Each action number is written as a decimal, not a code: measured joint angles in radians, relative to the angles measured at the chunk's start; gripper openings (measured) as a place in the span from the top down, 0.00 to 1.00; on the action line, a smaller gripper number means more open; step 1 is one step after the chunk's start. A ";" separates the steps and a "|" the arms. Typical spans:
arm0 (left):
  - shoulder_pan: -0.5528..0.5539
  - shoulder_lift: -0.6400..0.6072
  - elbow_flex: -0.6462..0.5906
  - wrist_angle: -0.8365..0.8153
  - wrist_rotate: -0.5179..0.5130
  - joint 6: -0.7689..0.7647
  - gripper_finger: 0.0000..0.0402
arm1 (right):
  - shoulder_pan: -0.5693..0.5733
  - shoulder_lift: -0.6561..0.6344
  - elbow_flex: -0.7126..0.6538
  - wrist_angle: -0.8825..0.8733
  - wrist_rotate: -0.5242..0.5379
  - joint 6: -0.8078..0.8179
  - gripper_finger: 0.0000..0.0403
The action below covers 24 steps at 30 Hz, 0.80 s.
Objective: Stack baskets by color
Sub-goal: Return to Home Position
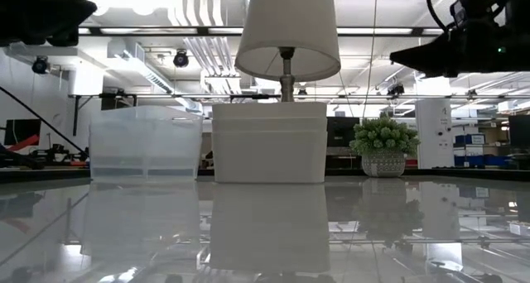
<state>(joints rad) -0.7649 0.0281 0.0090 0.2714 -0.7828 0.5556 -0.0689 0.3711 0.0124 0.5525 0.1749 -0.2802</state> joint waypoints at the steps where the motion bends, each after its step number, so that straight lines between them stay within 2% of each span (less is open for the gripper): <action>1: 0.000 0.004 0.000 0.000 -0.013 0.000 1.00 | 0.000 -0.013 0.000 -0.019 0.000 0.000 0.98; 8: 0.000 0.001 0.000 0.013 -0.089 0.001 1.00 | 0.001 -0.064 0.000 -0.052 -0.021 -0.033 0.98; 12: 0.000 0.007 -0.001 0.006 -0.090 -0.004 1.00 | 0.001 -0.083 0.000 -0.053 -0.023 -0.050 0.98; 19: 0.000 0.086 -0.002 -0.011 -0.071 -0.203 1.00 | 0.001 -0.125 0.000 -0.063 -0.042 -0.072 0.98; 24: 0.000 0.137 -0.003 -0.011 -0.071 -0.208 1.00 | 0.001 -0.142 0.000 -0.087 -0.092 -0.077 0.98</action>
<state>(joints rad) -0.7650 0.1646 0.0063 0.2609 -0.8536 0.3473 -0.0681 0.2293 0.0124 0.4660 0.0830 -0.3568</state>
